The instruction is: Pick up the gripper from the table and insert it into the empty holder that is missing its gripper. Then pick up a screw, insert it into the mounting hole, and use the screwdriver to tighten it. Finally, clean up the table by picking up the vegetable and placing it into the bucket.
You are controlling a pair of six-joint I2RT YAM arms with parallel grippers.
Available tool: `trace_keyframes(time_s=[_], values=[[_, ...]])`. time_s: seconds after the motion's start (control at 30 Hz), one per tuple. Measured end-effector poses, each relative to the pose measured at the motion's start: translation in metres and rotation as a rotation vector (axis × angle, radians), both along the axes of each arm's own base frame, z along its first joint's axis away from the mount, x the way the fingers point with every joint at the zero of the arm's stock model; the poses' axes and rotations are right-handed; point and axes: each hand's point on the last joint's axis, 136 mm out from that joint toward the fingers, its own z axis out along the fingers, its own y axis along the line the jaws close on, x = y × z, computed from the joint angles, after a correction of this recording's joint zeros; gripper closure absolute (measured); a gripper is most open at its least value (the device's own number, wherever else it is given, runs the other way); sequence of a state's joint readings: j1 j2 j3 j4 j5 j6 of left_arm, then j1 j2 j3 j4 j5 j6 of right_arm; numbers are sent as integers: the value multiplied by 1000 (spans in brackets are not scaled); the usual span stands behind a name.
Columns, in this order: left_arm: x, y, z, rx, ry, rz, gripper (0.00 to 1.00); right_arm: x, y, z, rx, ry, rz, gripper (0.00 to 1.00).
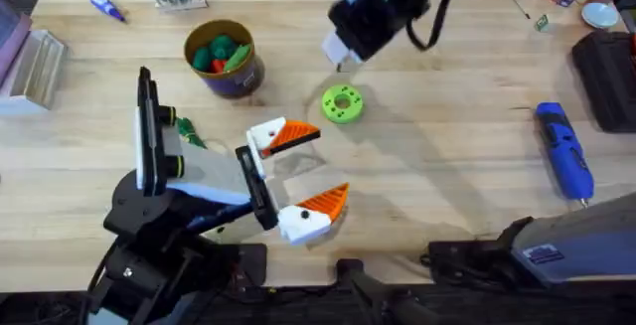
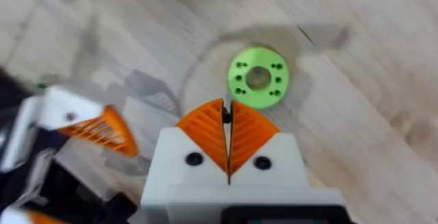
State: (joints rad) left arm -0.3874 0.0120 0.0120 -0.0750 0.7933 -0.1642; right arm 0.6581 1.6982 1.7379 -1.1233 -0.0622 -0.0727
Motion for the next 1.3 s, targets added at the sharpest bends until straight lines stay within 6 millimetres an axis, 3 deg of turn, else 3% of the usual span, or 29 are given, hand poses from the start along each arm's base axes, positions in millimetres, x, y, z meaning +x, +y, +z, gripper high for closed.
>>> trace_keyframes(time_s=[0.13,0.27,0.57,1.1,1.3], values=[[0,0,0,0,0,0,15,-15,24,43,100,-48,121,995],[0,0,0,0,0,0,14,-39,46,61,187,-30,233,995],[0,0,0,0,0,0,14,-77,80,44,193,64,377,995],[0,0,0,17,-42,-2,14,-105,89,36,164,113,439,995],[0,0,0,19,-46,-3,14,-109,99,17,132,157,460,995]])
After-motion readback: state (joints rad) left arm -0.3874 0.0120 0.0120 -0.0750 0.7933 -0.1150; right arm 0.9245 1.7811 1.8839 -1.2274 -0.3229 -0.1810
